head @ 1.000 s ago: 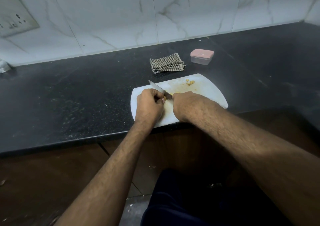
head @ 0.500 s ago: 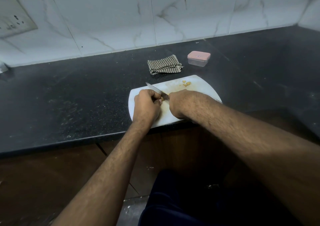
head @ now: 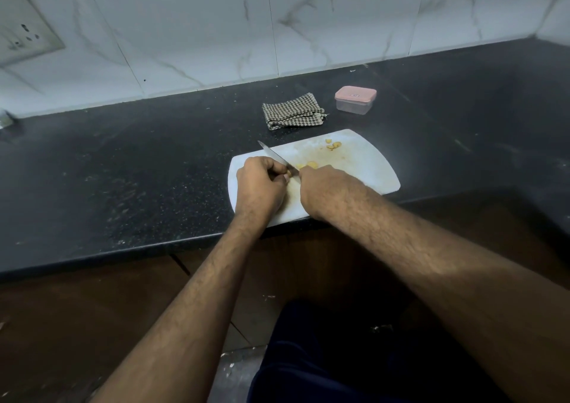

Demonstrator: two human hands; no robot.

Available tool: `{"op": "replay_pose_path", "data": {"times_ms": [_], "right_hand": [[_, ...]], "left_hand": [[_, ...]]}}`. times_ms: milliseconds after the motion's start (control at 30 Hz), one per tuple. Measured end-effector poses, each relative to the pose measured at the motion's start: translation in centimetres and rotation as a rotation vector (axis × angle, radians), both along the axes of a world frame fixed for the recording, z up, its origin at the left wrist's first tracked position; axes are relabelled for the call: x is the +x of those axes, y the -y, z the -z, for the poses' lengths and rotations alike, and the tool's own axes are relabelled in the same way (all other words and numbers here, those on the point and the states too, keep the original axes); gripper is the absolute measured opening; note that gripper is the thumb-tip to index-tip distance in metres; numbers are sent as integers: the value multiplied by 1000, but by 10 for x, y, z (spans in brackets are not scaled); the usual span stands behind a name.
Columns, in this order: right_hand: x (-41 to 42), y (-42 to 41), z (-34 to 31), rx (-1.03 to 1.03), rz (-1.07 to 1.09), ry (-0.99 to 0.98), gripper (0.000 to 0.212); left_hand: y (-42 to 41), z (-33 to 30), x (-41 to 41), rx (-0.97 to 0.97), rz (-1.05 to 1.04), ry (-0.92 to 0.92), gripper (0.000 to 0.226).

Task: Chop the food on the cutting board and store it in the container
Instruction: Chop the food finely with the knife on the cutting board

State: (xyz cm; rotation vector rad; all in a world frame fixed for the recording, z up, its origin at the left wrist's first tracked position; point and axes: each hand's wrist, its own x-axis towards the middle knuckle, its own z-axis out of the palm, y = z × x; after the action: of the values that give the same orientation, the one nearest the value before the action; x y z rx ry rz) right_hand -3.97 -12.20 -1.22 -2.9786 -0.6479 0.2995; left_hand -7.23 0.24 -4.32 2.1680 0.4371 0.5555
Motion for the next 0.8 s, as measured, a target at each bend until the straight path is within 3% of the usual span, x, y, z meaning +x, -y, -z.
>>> {"op": "replay_pose_path", "data": {"times_ms": [300, 567, 800], "right_hand": [[-24, 9, -26, 18, 6, -34, 43], [-24, 24, -36, 20, 28, -40, 29], [-35, 30, -45, 47, 37, -8, 33]], "left_hand": [[2, 2, -1, -74, -19, 18, 8], [3, 1, -1, -74, -55, -7, 6], [4, 4, 0, -83, -85, 9, 7]]}}
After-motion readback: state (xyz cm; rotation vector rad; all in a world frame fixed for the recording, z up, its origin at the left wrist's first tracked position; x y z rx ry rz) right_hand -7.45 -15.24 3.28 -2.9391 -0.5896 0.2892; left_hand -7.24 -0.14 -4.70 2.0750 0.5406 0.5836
